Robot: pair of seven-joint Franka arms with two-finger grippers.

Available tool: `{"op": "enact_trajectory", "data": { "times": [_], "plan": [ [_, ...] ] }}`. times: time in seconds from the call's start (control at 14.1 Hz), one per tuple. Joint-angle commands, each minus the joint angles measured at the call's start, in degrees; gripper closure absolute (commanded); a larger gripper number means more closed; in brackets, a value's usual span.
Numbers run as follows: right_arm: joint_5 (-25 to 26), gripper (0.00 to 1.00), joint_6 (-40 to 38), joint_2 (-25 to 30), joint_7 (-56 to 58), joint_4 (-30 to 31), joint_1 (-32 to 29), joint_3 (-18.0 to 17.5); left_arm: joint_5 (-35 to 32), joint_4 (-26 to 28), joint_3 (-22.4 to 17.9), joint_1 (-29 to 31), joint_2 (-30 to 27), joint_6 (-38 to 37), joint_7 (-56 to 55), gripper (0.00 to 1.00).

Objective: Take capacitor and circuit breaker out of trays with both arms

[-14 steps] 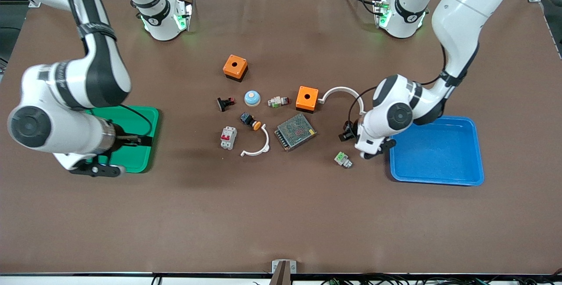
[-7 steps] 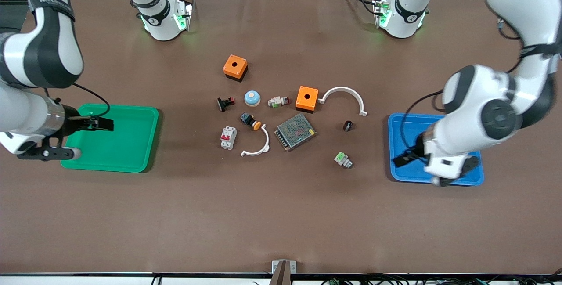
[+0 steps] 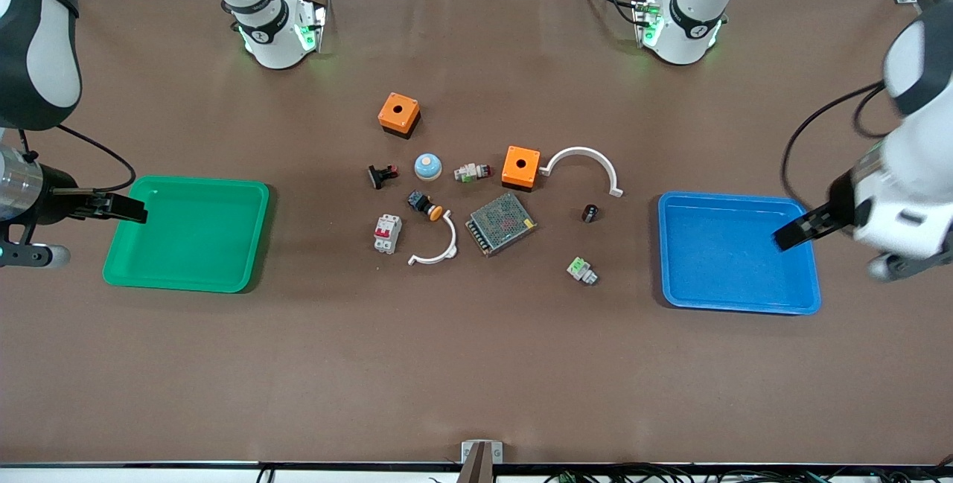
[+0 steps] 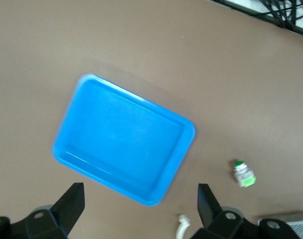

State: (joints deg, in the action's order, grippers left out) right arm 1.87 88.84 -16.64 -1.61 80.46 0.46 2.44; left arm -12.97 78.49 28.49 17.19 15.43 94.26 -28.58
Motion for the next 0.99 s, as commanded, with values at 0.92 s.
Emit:
{"op": "enact_trajectory", "data": {
  "times": [0.92],
  "plan": [
    [-0.46,0.00,4.50,16.54,1.08,17.27,-1.78,-1.21,11.57,13.44,-21.73,-14.81,-20.35,-5.93,21.72,0.00]
  ]
}}
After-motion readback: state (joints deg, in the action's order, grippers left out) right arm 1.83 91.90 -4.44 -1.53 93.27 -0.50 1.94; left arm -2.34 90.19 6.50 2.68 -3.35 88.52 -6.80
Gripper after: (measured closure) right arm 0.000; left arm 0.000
